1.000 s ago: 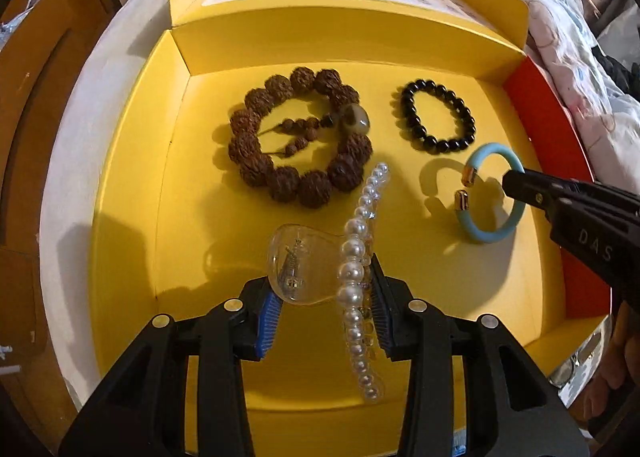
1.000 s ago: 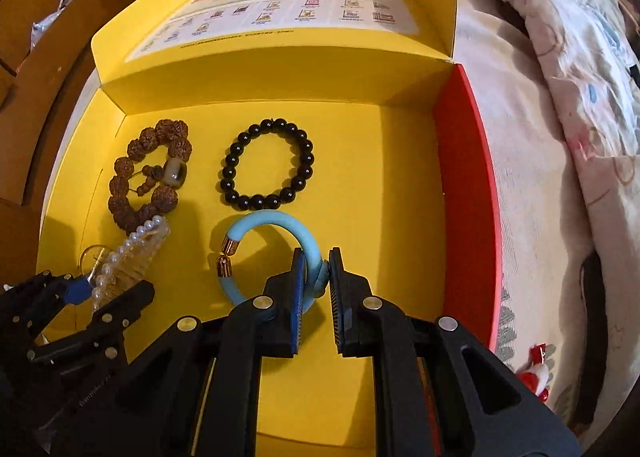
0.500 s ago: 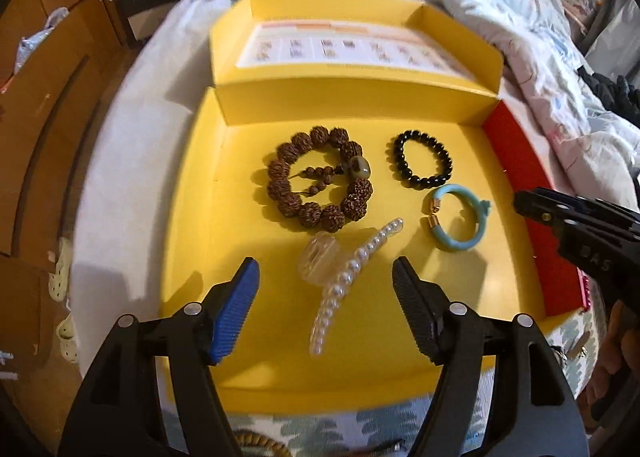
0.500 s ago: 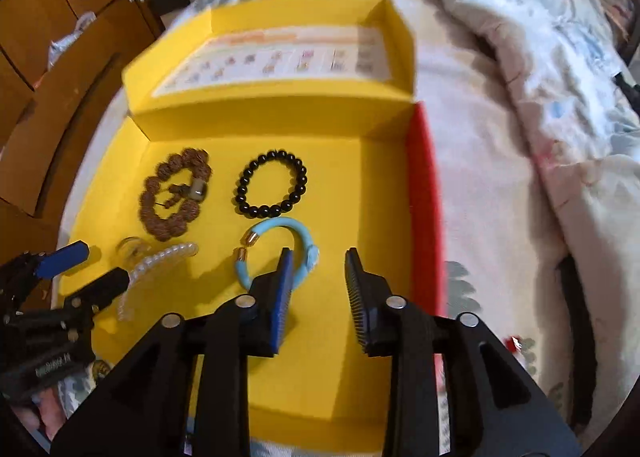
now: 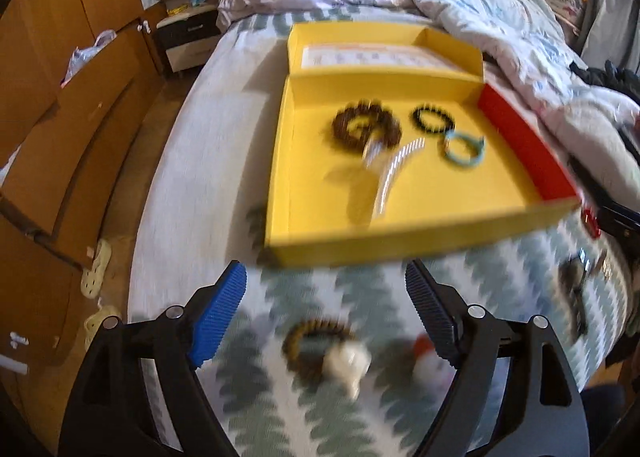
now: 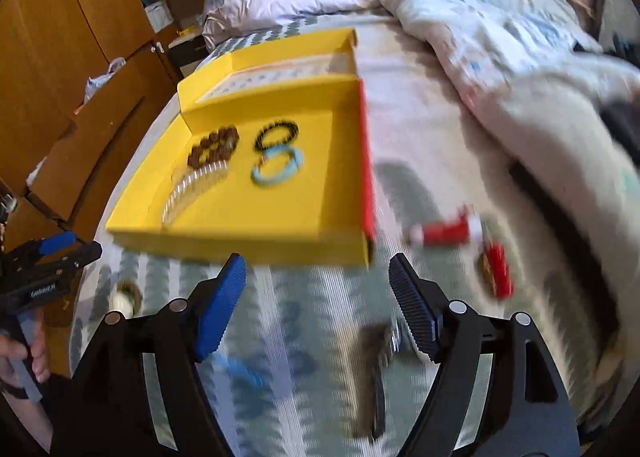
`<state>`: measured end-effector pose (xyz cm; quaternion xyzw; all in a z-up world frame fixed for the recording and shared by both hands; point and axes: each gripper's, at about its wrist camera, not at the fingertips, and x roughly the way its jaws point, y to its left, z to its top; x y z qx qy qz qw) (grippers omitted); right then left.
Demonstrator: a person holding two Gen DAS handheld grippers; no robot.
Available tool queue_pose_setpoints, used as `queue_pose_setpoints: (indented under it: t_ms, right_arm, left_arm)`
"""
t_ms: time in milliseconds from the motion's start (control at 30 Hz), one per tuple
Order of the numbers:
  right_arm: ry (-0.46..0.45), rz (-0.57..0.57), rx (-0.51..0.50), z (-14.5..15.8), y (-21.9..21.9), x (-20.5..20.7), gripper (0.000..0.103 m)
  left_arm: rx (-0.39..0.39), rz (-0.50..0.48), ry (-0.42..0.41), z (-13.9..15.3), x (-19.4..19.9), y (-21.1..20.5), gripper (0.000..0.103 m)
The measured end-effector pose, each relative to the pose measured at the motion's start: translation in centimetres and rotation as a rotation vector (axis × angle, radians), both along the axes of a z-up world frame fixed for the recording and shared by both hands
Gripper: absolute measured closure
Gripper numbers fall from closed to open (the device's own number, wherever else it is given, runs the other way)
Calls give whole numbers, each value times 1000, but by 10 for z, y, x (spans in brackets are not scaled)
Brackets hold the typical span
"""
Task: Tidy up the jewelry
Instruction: 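Move left tool to the wooden bead bracelet while right tool approaches the black watch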
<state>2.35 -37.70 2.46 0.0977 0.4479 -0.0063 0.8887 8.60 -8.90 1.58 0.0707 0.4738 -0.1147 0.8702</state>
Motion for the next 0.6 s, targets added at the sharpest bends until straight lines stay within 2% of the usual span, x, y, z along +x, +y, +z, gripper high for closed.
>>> queue_pose_setpoints:
  t_ms: [133,267,400,500,600]
  right_arm:
    - [5,-51,130,-30,-23,-38,27]
    - [-4,-98,203,-38,-38,-57,27]
    - [-5,-94,203,-42,-35,-59,27]
    - [7,-88,120,-44,-23,-53,27]
    - [31,-65,83,-50,-11,-51,27]
  left_arm:
    - [-24,28,32,-13,-18,23,22]
    - [-57,66,58,-21,-30,45,22]
    - [-59,88,82,-30,-36,57,22]
    - [-60,102,103,-35,-34,63,22]
    - [-47,123,123,-40,-31,66,22]
